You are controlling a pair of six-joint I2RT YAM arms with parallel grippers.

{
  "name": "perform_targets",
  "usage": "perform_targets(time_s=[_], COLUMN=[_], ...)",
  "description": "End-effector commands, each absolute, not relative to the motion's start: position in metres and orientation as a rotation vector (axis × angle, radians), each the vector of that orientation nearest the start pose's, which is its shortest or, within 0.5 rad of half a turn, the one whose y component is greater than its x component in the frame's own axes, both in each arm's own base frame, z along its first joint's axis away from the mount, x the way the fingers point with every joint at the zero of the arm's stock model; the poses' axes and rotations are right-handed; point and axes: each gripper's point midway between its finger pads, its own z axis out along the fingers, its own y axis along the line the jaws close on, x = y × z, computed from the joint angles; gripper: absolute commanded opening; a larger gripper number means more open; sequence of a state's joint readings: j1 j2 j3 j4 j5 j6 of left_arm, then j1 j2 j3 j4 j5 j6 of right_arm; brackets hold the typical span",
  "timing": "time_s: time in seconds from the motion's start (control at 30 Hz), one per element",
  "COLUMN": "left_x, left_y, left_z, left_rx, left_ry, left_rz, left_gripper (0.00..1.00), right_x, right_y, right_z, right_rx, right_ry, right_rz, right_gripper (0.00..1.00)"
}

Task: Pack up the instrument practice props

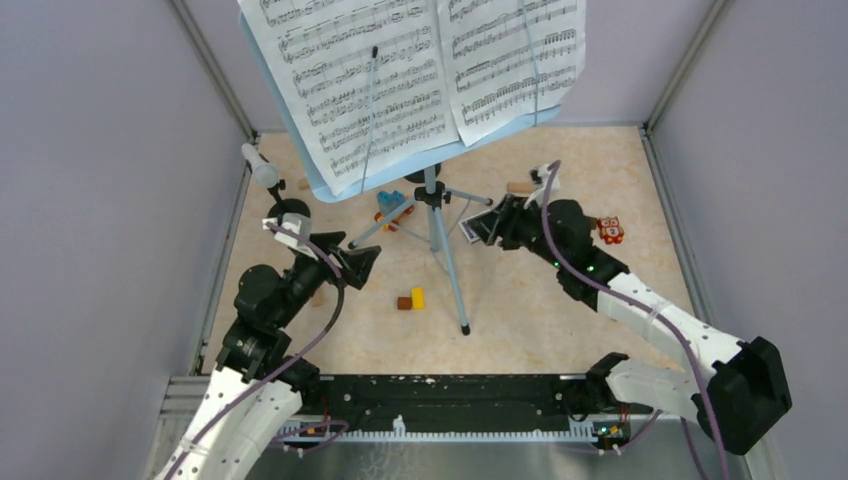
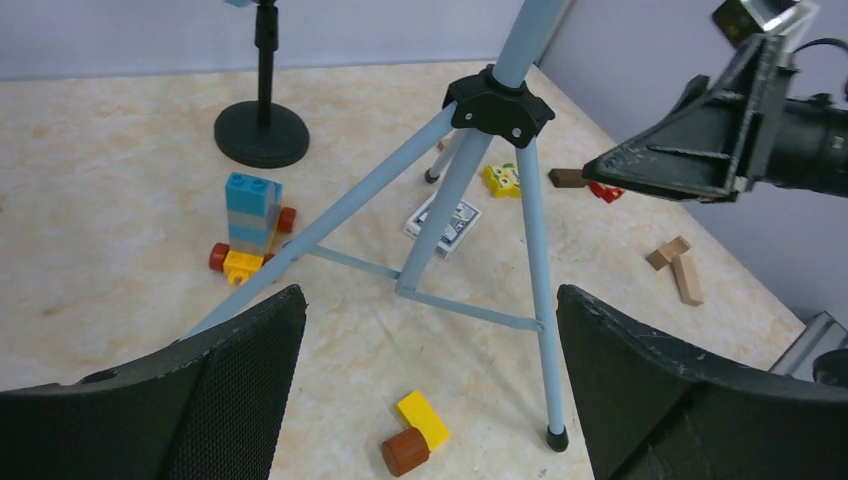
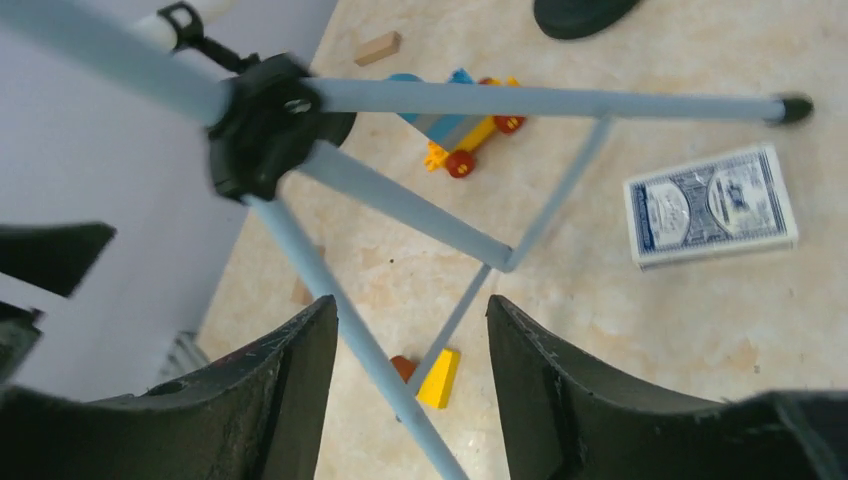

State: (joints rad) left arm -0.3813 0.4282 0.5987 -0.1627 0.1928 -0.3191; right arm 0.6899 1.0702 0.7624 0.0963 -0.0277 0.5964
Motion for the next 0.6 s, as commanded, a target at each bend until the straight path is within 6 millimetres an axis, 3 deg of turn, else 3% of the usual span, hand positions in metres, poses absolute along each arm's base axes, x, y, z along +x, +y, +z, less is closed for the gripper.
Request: perform_targets(time_s=[0.0, 0.17, 0.37, 0.57], left_x=[0.22, 0.215, 0.239, 0.272], left_y=[-0.157, -0.177, -0.195, -0.23], left_z=[0.314, 0.335, 0.354, 0.36], left_rx=[0.259, 0.363, 0.491, 0.663], left_ry=[1.404, 1.166, 1.031, 0.97], left_rz=[-0.821, -0.921, -0.859, -0.876], left_gripper=[0.99, 0.99, 0.99, 0.94], right_x=[0.257, 0.253, 0.257, 0.255], right_y=[0.264, 0.268, 0.261, 0.257], right_z=[0.26, 0.261, 0.26, 0.254], right_rx=[0.052, 0.065, 0.089, 0.064], right_ry=[1.92, 1.927, 1.963, 2.005], right_rz=[1.405, 1.499, 1.456, 1.394], right_gripper=[0.56, 0.56, 0.55, 0.55])
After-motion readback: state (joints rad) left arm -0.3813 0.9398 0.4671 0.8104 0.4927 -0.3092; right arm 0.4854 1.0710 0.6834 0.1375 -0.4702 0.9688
